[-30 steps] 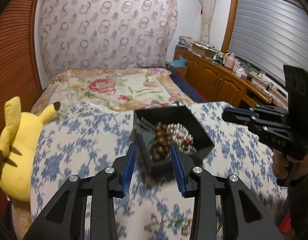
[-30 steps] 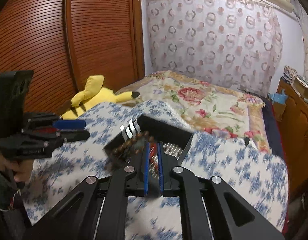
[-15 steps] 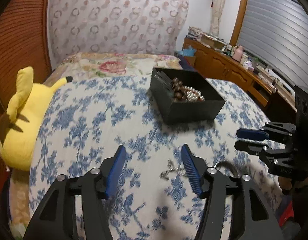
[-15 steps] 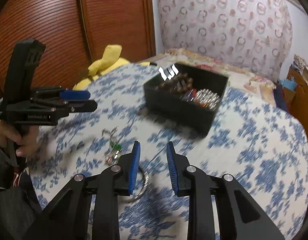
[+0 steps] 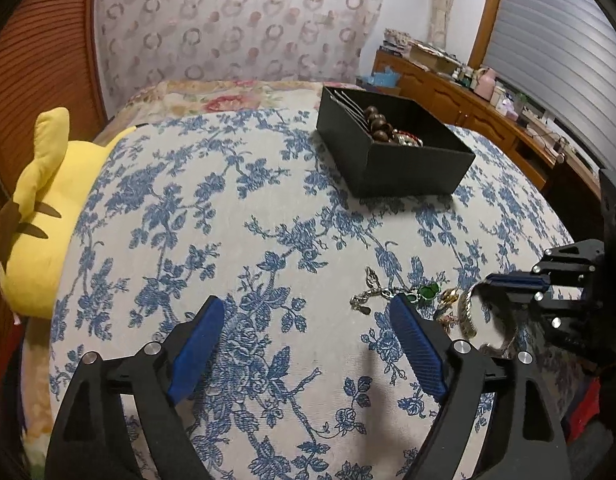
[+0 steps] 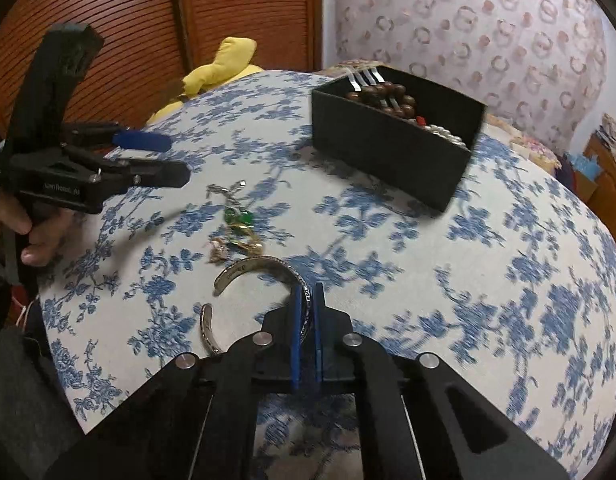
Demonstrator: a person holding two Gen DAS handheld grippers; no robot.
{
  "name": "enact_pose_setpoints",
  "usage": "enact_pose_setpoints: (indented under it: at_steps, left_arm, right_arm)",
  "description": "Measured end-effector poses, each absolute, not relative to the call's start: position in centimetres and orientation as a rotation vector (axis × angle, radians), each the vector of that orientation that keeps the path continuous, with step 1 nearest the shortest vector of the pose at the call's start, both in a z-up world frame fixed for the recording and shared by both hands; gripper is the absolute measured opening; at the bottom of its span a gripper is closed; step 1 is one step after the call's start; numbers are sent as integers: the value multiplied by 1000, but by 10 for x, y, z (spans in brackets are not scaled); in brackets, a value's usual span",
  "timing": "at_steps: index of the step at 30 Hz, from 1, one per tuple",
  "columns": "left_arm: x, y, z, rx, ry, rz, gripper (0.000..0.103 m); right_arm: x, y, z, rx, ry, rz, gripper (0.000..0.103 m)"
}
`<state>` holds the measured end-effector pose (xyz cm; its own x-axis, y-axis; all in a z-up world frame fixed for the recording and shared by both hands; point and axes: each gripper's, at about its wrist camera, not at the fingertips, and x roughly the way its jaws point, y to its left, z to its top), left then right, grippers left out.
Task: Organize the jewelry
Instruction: 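Move the right tool to the silver cuff bangle and grip it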
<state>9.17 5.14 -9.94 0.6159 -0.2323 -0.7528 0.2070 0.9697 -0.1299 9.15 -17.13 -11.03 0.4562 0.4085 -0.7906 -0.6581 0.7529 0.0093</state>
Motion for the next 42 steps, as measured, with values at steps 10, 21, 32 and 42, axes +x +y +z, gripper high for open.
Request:
enact_pose_setpoints:
  at_steps: [10,21,32,42]
  left_arm:
    - [90,26,-100,-9,884,-305,81]
    - [81,-14,-104,2,896,-416,39]
    - [86,-34,-103,36,903,-452,20]
    - [86,-37,-98,41,873,-462,2]
  right_arm:
    - [88,-205,-109,-277,851,589,6]
    - [80,-224,-114,-227,853,566,6]
    - [80,-225,-114,-221,853,568,6]
    - [80,-225,-114,-223,853,567,6]
